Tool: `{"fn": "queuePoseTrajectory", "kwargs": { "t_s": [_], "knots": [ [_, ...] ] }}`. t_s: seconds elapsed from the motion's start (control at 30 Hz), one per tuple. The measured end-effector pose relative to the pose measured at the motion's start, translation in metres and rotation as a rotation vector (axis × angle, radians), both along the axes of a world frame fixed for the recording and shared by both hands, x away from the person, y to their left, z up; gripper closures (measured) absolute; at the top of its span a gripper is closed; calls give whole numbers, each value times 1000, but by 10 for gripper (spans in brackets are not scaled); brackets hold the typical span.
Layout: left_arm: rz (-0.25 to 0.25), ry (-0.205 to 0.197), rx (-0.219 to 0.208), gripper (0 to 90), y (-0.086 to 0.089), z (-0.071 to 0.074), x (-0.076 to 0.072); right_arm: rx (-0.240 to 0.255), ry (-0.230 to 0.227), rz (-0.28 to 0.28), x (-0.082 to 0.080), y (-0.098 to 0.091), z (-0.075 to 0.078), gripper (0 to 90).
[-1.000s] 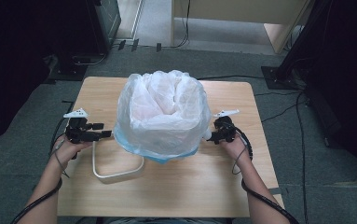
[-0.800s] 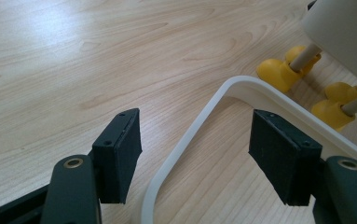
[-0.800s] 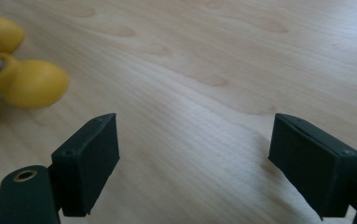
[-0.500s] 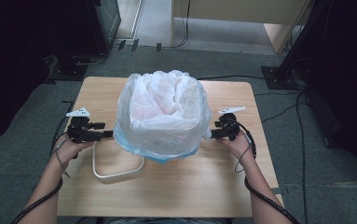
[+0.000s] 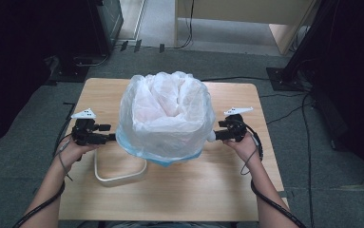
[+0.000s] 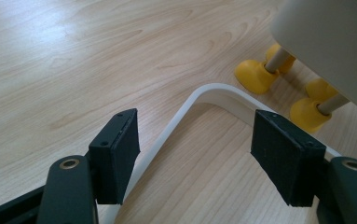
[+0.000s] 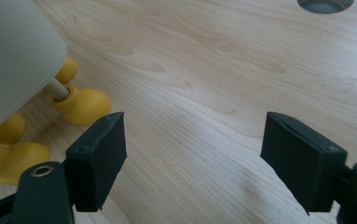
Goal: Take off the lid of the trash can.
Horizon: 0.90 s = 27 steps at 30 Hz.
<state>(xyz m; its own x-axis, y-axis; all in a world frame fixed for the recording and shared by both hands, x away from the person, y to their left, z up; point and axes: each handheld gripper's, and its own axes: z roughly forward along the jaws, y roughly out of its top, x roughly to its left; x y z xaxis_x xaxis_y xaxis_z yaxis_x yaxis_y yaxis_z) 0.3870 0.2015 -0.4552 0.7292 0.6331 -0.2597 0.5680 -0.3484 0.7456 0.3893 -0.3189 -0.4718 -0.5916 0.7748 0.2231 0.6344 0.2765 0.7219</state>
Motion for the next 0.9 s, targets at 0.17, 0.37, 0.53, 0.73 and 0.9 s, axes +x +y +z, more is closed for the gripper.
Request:
{"fn": "queuePoseTrajectory", "kwargs": {
  "t_s": [0.17, 0.37, 0.53, 0.73, 0.9],
  "knots": [
    [-6, -9, -10, 316, -3, 5, -2, 8, -30, 3, -2, 1, 6, 238],
    [-23, -18, -7, 315, -9, 10, -3, 21, -39, 15, -6, 4, 13, 238],
    [-40, -27, -10, 316, -15, 15, -5, 22, -51, 28, -9, 4, 20, 239],
    [-53, -27, -6, 316, -19, 20, -6, 29, -58, 39, -11, 5, 26, 239],
    [-54, -36, -7, 315, -24, 28, -8, 28, -70, 46, -13, 6, 32, 240]
  ]
}}
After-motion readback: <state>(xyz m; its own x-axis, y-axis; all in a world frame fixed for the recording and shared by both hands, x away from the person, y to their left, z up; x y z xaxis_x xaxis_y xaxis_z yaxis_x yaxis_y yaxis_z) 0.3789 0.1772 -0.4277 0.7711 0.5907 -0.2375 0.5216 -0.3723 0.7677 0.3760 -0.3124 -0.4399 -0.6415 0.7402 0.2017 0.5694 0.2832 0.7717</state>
